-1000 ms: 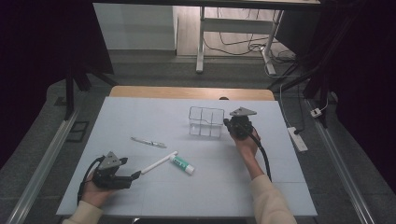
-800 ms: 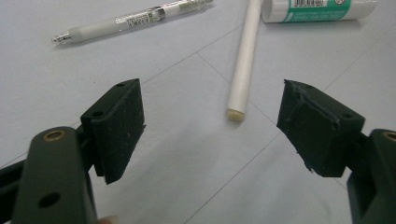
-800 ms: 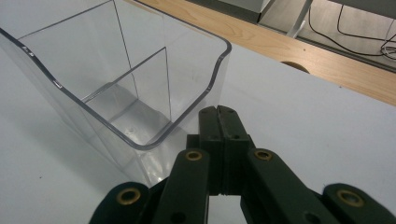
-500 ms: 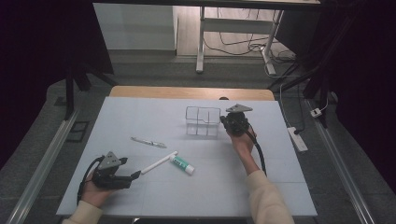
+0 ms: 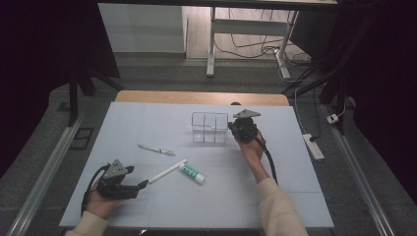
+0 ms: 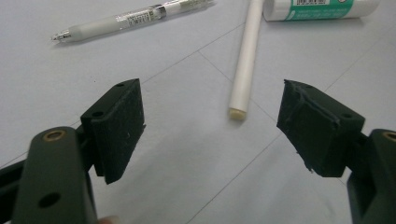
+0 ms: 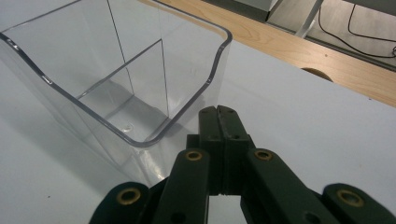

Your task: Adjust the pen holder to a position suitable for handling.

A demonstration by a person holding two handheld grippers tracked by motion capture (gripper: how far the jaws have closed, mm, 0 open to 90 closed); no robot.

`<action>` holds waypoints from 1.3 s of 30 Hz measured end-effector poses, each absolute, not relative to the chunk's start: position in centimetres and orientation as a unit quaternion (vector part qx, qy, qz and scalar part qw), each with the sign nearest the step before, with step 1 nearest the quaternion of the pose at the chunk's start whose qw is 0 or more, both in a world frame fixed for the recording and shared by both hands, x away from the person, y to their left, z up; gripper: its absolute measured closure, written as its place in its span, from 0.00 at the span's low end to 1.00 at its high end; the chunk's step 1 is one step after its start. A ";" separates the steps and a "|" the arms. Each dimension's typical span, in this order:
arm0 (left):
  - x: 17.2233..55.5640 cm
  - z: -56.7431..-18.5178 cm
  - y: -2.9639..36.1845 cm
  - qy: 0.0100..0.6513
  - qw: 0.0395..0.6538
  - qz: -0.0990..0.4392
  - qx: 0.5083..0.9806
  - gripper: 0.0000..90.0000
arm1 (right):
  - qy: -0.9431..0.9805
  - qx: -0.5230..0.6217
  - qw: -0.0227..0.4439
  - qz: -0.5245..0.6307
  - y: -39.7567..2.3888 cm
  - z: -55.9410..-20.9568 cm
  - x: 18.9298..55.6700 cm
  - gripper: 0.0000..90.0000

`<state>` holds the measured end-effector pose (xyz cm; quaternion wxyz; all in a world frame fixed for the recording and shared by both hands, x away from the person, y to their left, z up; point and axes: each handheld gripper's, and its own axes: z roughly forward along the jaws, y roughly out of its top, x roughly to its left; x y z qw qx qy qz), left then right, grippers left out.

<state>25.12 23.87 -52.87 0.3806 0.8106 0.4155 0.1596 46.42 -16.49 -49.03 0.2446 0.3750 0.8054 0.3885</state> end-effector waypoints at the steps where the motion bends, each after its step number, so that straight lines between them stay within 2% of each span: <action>1: 25.1 -52.9 23.9 0.416 0.381 0.159 0.811 0.25 | 0.807 0.374 0.244 0.387 -16.3 -49.1 46.4 0.99; 14: 25.1 -52.9 24.0 0.416 0.380 0.159 0.811 0.25 | 0.810 0.371 0.237 0.387 -15.2 -49.4 46.6 0.98; 26: 25.2 -53.0 24.0 0.416 0.379 0.159 0.811 0.25 | 0.820 0.362 0.235 0.377 -16.8 -49.3 45.1 0.98; 28: 25.2 -53.0 24.0 0.416 0.379 0.159 0.811 0.25 | 0.822 0.357 0.227 0.382 -17.4 -49.2 44.5 0.91; 29: 25.2 -53.0 24.0 0.416 0.379 0.159 0.811 0.25 | 0.824 0.351 0.220 0.386 -18.0 -49.2 43.8 0.83; 30: 25.2 -53.0 24.0 0.416 0.379 0.160 0.811 0.25 | 0.824 0.351 0.220 0.386 -18.0 -49.2 43.8 0.83; 36: 25.2 -52.9 23.9 0.416 0.378 0.160 0.812 0.26 | 0.821 0.345 0.205 0.405 -20.1 -49.3 41.6 0.63; 39: 25.3 -53.0 23.9 0.416 0.378 0.160 0.811 0.26 | 0.821 0.342 0.198 0.411 -20.6 -49.3 41.1 0.61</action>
